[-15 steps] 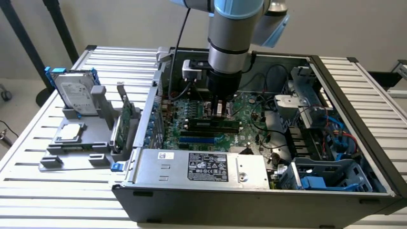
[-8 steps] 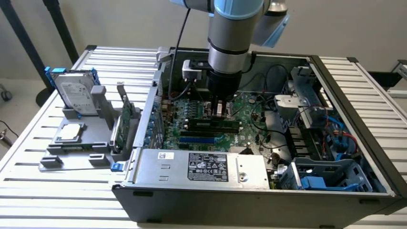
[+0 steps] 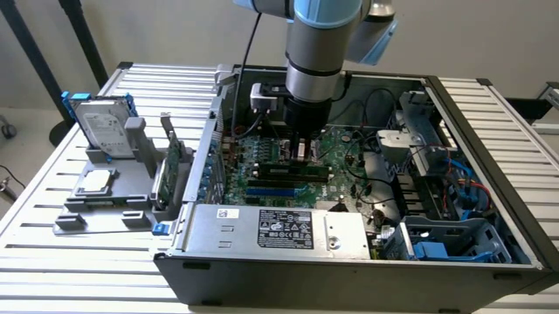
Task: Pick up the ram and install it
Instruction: 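Insert the ram into the slot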
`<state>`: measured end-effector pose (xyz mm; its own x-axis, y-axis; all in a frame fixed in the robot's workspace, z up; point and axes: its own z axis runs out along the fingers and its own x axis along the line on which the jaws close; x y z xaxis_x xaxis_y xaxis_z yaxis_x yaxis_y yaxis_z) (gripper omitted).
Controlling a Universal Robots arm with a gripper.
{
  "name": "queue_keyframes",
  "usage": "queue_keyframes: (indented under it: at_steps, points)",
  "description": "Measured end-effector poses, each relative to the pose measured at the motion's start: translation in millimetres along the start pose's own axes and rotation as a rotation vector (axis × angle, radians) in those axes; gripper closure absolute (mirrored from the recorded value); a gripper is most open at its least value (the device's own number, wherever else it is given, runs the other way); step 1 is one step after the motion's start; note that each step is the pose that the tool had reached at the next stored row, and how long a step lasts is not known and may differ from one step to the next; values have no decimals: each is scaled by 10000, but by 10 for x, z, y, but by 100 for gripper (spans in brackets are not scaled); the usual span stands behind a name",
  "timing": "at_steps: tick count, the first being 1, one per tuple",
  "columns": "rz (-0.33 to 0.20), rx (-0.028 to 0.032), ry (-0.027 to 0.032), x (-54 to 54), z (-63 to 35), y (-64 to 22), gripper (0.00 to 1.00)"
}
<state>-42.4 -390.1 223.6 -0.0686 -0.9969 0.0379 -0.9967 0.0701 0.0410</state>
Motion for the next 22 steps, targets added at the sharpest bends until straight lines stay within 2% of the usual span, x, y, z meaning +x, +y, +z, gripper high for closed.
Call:
queue_keyframes:
  at_steps: [8, 9, 10, 12, 13, 19, 22]
  points:
    - [0, 0, 0, -1, 19, -1, 86]
    - [0, 0, 0, -1, 19, -1, 84]
    - [0, 0, 0, -1, 20, -1, 78]
    - [1, 0, 0, -1, 19, -1, 78]
    - [0, 1, -1, -1, 13, -1, 71]
    - [1, 0, -3, 5, -139, 6, 71]
    - [1, 0, -2, 7, -170, 7, 71]
